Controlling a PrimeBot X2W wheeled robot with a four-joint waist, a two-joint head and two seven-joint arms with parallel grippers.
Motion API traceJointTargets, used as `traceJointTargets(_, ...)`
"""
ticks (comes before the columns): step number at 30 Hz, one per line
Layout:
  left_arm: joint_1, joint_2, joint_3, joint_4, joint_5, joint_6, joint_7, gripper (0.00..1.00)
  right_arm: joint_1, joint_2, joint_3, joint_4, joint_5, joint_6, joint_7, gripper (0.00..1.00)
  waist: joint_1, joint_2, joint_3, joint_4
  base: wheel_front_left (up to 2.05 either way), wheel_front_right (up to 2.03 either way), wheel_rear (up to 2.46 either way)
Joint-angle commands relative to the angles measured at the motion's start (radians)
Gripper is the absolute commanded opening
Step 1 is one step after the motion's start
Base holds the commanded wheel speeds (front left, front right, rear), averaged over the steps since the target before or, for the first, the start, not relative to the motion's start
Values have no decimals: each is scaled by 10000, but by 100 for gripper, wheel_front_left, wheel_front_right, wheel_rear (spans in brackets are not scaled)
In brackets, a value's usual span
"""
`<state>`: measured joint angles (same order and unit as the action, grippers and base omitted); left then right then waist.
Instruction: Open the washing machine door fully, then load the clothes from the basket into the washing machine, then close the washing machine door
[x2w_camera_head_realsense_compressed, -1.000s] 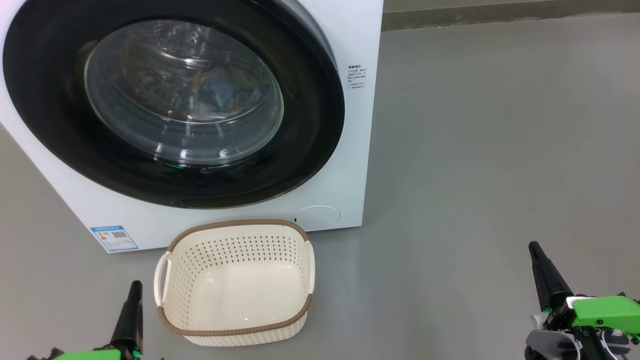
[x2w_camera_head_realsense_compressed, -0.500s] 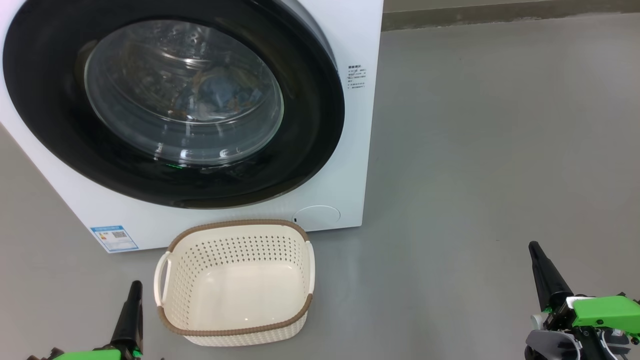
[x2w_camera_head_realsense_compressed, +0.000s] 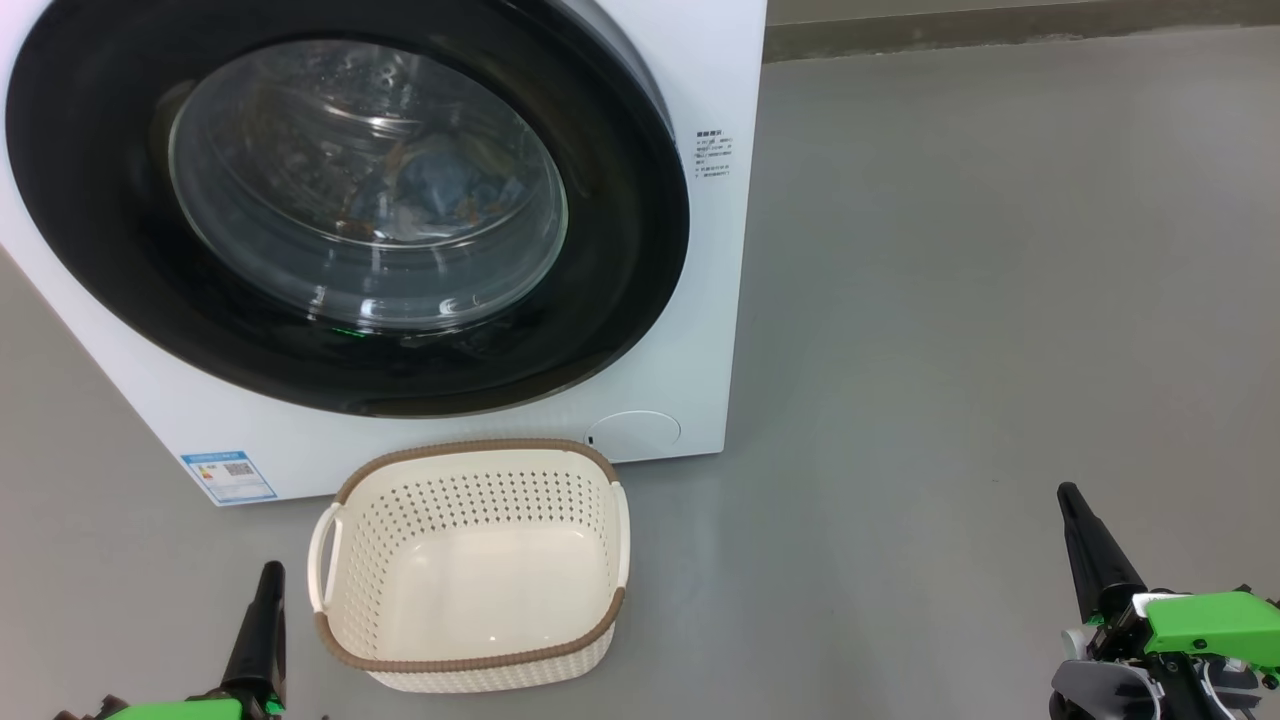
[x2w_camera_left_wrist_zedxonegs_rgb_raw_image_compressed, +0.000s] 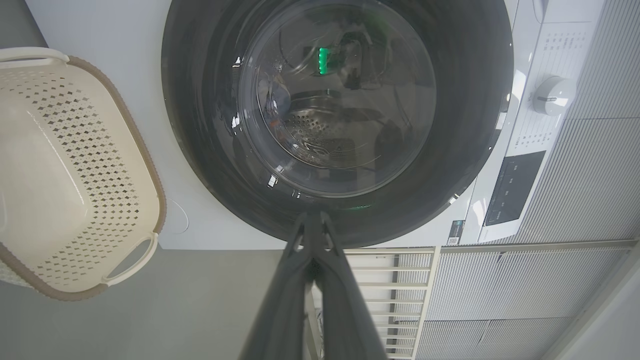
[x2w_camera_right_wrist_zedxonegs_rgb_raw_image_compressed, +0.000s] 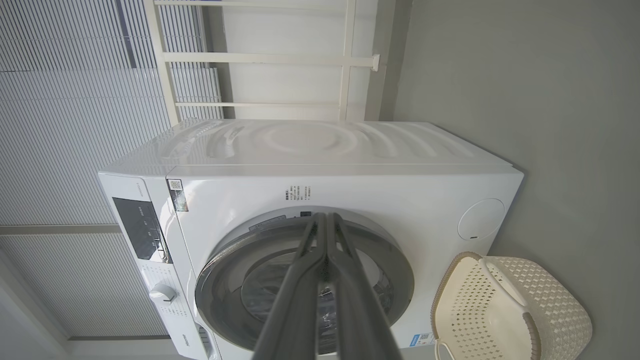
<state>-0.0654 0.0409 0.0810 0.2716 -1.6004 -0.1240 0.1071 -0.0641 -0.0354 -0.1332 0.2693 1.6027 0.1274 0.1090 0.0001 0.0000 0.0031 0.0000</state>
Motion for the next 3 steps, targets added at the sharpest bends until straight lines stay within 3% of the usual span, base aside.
traceJointTargets(1,-426,93,328,-264,-82,-67,61,0,-439,-149,186,-245,52,33,48,0,0,0,0,0,0,0,0)
traceJointTargets(3,-426,93,328,-264,-82,-67,61,0,-439,-149,186,-245,52,33,48,0,0,0,0,0,0,0,0)
